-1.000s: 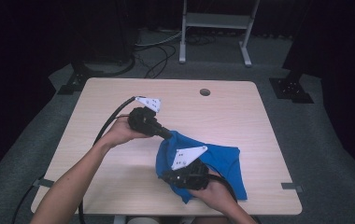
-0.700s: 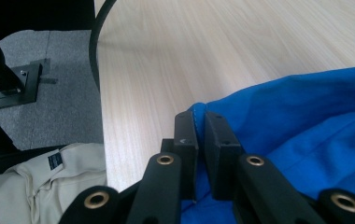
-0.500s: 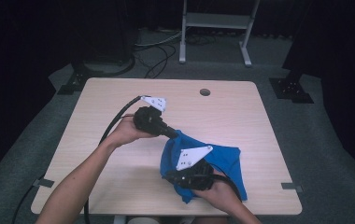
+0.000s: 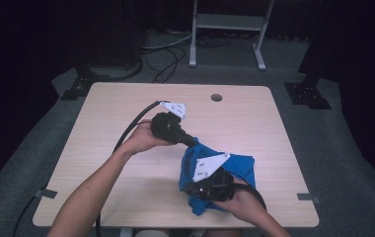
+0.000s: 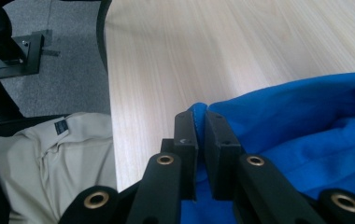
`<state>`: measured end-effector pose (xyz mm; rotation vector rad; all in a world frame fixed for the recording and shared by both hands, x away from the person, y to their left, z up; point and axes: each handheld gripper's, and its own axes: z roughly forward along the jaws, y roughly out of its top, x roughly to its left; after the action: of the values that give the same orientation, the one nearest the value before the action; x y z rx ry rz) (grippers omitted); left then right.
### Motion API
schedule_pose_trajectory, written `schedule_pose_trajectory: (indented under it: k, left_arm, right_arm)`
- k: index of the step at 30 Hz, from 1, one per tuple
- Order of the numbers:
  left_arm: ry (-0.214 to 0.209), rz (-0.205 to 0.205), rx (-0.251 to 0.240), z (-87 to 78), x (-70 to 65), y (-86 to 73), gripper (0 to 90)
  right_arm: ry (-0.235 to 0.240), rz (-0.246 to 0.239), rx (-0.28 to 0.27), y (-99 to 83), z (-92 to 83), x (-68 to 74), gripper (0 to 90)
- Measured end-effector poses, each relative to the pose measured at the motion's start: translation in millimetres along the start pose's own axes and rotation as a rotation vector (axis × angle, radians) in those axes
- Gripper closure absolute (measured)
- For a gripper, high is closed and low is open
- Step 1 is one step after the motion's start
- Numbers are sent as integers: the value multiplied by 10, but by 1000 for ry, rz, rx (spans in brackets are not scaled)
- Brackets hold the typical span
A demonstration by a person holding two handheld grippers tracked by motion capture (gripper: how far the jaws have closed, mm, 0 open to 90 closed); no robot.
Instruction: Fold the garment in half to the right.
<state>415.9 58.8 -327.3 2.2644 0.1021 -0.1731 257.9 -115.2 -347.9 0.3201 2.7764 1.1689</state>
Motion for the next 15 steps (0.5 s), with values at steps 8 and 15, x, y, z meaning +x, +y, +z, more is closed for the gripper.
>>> schedule_pose_trajectory:
  k: [8, 15]
  left_arm:
    - [0, 7, 1, 81, 2, 93, 862]
    - [-6, 5, 2, 168, 5, 147, 862]
  right_arm:
    - [-2, 4, -2, -70, -97, -24, 840]
    - [-7, 10, -8, -139, -173, -37, 839]
